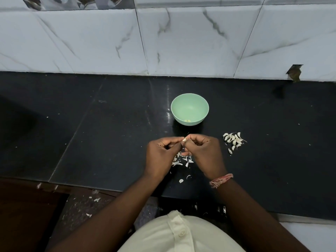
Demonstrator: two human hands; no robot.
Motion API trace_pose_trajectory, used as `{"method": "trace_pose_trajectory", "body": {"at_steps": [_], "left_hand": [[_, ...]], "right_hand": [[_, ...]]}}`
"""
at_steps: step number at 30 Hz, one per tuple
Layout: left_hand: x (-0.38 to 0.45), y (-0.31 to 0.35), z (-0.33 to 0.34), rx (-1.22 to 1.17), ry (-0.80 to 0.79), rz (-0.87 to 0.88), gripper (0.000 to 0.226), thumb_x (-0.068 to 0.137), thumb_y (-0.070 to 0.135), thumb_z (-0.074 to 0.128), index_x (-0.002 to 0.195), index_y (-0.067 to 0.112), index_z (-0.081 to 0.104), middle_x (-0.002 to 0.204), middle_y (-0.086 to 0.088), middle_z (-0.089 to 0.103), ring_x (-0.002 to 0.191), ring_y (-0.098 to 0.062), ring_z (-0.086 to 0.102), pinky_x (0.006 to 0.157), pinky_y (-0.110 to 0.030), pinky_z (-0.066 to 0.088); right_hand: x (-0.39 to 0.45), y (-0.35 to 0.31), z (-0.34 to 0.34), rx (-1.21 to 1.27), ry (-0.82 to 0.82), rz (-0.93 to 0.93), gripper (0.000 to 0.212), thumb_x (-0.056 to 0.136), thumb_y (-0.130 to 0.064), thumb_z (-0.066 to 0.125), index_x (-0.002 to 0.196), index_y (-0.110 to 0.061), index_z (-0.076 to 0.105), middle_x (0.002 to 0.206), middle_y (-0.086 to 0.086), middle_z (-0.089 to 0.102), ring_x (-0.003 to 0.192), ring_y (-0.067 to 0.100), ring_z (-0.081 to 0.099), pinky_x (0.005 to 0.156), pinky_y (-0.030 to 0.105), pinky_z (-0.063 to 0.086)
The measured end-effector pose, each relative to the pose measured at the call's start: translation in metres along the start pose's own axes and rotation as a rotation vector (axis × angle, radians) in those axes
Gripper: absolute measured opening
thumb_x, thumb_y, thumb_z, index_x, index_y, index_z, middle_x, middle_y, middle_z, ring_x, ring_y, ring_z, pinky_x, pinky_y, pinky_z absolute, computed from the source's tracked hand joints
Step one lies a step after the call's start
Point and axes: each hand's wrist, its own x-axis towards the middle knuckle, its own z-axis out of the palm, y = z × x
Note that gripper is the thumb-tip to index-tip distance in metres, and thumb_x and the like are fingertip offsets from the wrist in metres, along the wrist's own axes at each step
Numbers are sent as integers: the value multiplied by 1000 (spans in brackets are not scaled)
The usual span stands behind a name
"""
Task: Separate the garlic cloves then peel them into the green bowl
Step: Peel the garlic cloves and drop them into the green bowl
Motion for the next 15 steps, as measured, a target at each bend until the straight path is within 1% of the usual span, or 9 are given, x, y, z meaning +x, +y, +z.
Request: {"method": "trace_pose_trajectory", "body": {"at_steps": [4, 6, 9, 11, 13, 15], "left_hand": [[-3, -3, -3, 13, -7, 20, 13, 86, 5, 78, 97, 11, 82, 84, -2, 79, 81, -18, 75, 72, -25, 57], [-3, -3, -5, -9, -19, 13, 13, 86, 5, 78, 98, 9, 81, 84, -3, 79, 79, -15, 74, 71, -24, 55], [-4, -4, -8, -92, -50, -21, 14, 87, 4, 77, 100, 8, 79, 87, -8, 78, 79, -18, 74, 72, -27, 56], [-4, -6, -7, -140, -70, -25, 21, 90, -1, 71, 109, 6, 74, 89, -10, 77, 78, -19, 73, 72, -30, 57], [-6, -9, -5, -172, -82, -23, 30, 92, -7, 65, 120, 5, 68, 90, -9, 76, 78, -19, 72, 71, -29, 58], [-8, -11, -2, -173, -72, -24, 29, 93, -7, 64, 120, 3, 69, 94, -8, 77, 79, -17, 73, 71, -27, 59]], "right_hand": [[-2, 0, 3, -13, 8, 8, 13, 87, 5, 67, 75, 5, 72, 71, 29, 65, 62, 21, 70, 72, 55, 62], [-3, 0, 4, -13, 0, 11, 15, 87, 5, 66, 73, 4, 72, 65, 25, 63, 59, 19, 68, 70, 52, 63], [-3, -1, 4, 55, -19, 50, 14, 87, 7, 64, 77, 3, 72, 66, 21, 69, 60, 23, 69, 64, 38, 64], [-3, -2, 6, 82, -25, 75, 12, 88, 8, 61, 82, 5, 71, 67, 19, 70, 59, 24, 69, 58, 32, 62], [-4, 1, 7, 72, -15, 98, 13, 89, 6, 59, 84, 4, 70, 68, 18, 71, 58, 26, 67, 55, 35, 57], [-4, 3, 8, 67, -13, 114, 13, 90, 3, 58, 85, 3, 70, 71, 21, 72, 59, 32, 63, 56, 38, 52]]}}
